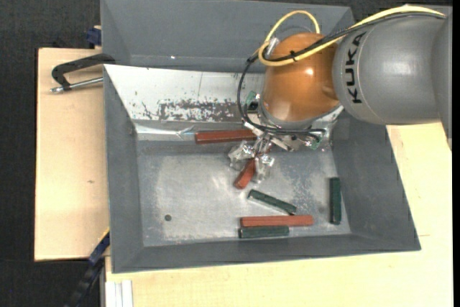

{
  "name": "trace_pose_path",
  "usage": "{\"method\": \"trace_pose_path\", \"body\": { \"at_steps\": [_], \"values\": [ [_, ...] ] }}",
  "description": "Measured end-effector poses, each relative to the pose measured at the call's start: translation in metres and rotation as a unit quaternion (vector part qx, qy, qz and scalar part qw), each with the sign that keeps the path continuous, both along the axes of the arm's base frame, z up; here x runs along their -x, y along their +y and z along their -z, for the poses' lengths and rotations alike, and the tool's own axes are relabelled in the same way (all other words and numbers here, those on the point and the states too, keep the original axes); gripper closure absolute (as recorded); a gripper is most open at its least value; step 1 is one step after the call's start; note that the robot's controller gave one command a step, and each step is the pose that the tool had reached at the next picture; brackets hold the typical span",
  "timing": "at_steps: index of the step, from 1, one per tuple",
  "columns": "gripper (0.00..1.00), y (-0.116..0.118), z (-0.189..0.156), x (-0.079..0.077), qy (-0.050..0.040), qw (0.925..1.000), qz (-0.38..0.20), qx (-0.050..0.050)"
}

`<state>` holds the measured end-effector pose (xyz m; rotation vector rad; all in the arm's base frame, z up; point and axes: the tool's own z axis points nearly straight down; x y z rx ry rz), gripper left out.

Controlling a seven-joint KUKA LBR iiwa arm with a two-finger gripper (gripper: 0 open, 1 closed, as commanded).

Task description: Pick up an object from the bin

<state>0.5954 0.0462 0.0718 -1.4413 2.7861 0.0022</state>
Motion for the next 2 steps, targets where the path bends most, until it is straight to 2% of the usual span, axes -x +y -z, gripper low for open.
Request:
{"method": "trace_pose_path", "body": {
  "at_steps": [1,2],
  "values": [
    [1.00,-0.009,-0.049,0.010,0.0009,1.0000,-0.008,0.000],
    [1.00,0.001,-0.076,-0.008,-0.0040,1.0000,0.003,0.000]
  ]
}}
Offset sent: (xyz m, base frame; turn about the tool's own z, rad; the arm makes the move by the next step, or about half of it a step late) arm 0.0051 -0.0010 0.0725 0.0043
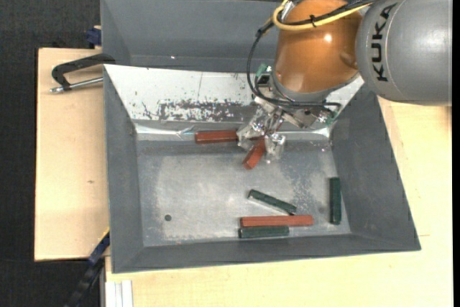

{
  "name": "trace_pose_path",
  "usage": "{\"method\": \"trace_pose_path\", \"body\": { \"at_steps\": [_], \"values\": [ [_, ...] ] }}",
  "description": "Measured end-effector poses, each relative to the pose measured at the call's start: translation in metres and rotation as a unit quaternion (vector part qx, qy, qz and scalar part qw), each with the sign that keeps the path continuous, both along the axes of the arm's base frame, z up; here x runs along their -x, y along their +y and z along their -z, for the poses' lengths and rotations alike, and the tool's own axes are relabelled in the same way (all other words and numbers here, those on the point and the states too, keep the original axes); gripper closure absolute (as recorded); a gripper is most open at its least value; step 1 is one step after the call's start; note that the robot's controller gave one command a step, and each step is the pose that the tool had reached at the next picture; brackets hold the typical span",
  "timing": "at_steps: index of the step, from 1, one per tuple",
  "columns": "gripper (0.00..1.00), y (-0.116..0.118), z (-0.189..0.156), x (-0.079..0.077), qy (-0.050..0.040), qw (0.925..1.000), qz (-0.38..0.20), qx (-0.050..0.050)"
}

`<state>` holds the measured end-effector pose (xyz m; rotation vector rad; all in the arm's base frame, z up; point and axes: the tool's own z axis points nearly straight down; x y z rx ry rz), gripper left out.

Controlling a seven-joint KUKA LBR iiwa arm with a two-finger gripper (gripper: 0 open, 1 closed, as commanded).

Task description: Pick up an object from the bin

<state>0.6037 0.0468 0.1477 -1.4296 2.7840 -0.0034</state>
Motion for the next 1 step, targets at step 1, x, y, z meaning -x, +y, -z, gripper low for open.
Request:
{"method": "trace_pose_path", "body": {
  "at_steps": [1],
  "values": [
    [1.00,-0.0179,-0.1012,0.0388,0.0033,0.9999,-0.011,0.000]
  ]
}}
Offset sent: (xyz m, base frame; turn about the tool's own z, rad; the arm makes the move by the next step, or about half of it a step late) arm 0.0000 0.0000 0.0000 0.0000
